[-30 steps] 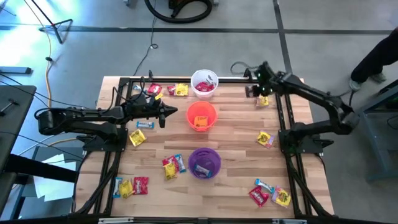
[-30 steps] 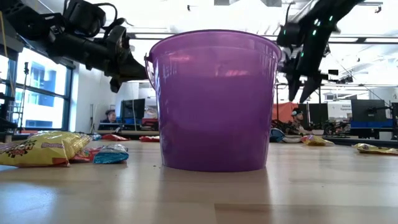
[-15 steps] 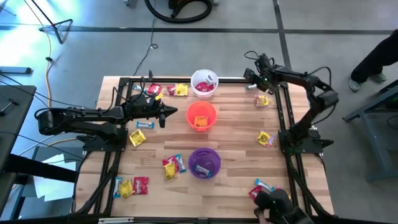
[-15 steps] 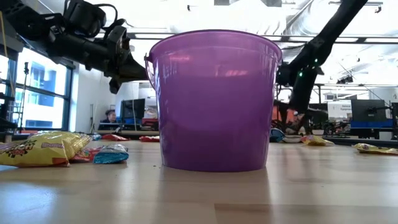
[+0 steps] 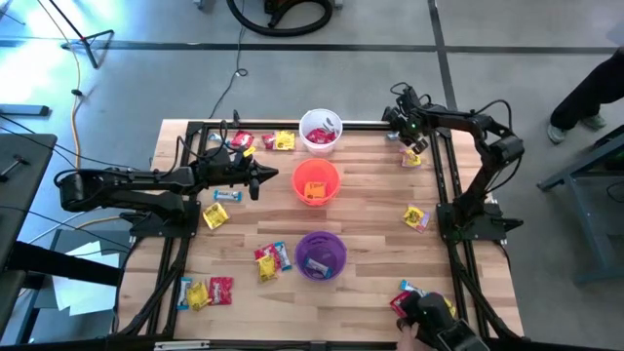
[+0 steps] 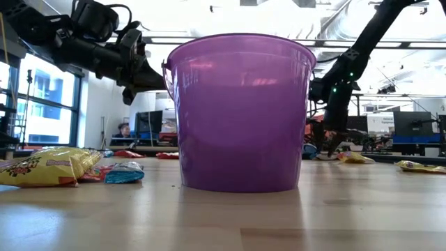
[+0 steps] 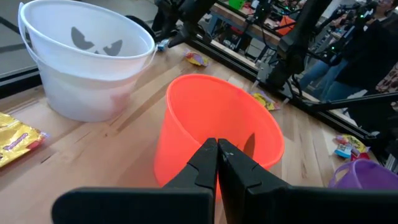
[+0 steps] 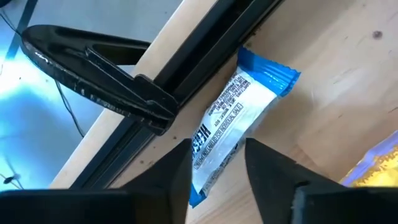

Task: Sort candy
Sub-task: Put the white chocolate into the violet bucket

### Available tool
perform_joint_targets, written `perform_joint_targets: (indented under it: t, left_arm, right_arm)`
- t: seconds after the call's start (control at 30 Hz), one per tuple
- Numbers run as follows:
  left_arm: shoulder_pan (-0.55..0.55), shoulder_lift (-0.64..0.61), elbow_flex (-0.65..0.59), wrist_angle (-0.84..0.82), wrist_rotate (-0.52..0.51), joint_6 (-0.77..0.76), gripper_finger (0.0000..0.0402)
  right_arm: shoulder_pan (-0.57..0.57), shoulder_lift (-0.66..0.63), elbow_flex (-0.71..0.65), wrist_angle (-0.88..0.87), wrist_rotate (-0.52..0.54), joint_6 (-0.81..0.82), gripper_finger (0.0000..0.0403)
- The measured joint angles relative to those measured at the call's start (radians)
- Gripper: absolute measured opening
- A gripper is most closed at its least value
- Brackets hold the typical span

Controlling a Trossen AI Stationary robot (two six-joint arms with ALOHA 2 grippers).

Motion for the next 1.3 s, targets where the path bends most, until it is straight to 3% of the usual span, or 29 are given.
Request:
perform_joint_targets:
  t: [0.27,0.5,0.8,1.03,1.3]
  left_arm:
    - [0.000,0.000,0.000,0.000,0.000,0.001,0.0000]
    - [0.000,0.000,0.000,-0.001,0.000,0.001,0.0000]
    - [0.000,0.000,0.000,0.000,0.000,0.002,0.0000]
    - [0.000,0.000,0.000,0.000,0.000,0.001,0.0000]
    - [0.000,0.000,0.000,0.000,0.001,0.000,0.0000]
  right_arm:
    - [0.000,0.000,0.000,0.007,0.009,-0.018,0.0008]
    - [0.013,-0.023,0.000,0.074,-0.025,-0.215,0.0002]
    - [0.120,-0.209,0.000,0.081,-0.068,-0.487,0.0000]
    - [0.268,-0.376,0.000,0.037,-0.075,-0.536,0.0000]
    - [0.441,-0.474,0.000,-0.095,0.020,-0.511,0.0000]
